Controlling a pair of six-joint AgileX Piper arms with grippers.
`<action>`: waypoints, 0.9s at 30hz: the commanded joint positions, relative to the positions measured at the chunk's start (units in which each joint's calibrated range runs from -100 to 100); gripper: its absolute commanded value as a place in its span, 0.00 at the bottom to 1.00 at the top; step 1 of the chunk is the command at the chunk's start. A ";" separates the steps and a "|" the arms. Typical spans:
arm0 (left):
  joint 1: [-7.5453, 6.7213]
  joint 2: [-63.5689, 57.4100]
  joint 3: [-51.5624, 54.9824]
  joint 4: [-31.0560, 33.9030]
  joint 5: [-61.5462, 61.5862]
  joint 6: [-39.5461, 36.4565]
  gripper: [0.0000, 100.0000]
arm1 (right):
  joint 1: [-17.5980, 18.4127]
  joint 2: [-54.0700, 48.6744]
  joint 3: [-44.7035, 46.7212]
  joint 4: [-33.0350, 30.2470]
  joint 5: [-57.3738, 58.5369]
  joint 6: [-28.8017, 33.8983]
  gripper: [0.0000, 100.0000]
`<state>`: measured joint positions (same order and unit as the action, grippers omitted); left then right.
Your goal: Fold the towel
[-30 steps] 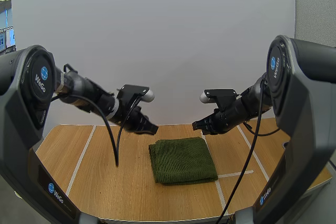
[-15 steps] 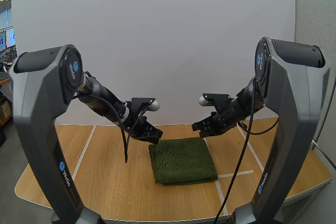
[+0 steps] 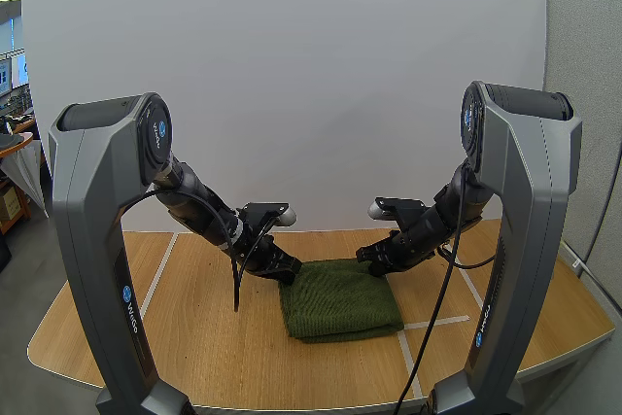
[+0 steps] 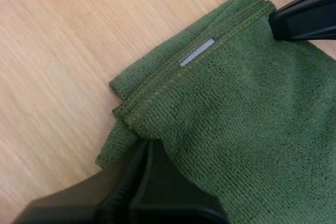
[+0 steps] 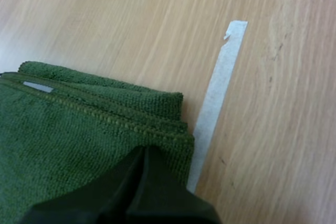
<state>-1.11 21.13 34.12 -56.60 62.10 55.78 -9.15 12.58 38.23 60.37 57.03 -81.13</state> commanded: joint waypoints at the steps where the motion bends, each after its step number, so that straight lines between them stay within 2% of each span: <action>1: -0.24 0.43 -0.37 -0.60 -4.08 0.82 0.00 | -0.12 1.65 0.27 -1.08 -1.57 -1.59 0.00; 5: -0.24 0.55 -0.37 -0.12 -7.99 0.96 0.00 | -0.12 1.67 0.27 0.42 -1.91 -1.66 0.00; 10: -0.24 0.55 -0.78 -1.62 -14.12 3.38 0.00 | 0.31 3.29 0.27 5.99 -2.40 -4.76 0.00; 20: -0.24 0.43 -3.79 -1.03 -13.75 2.91 0.00 | 6.33 4.15 0.27 10.89 -9.53 -6.47 0.00; 25: 0.45 0.30 -3.79 -1.04 -14.10 2.91 0.00 | 6.81 4.15 0.27 10.89 -10.41 -6.47 0.00; 27: 1.48 -0.44 -3.79 -1.04 -13.76 2.91 0.00 | 6.73 3.73 0.27 10.89 -11.74 -6.47 0.00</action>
<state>-1.18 21.48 30.72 -57.25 48.31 58.67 -3.72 15.25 37.69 72.52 51.08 -86.39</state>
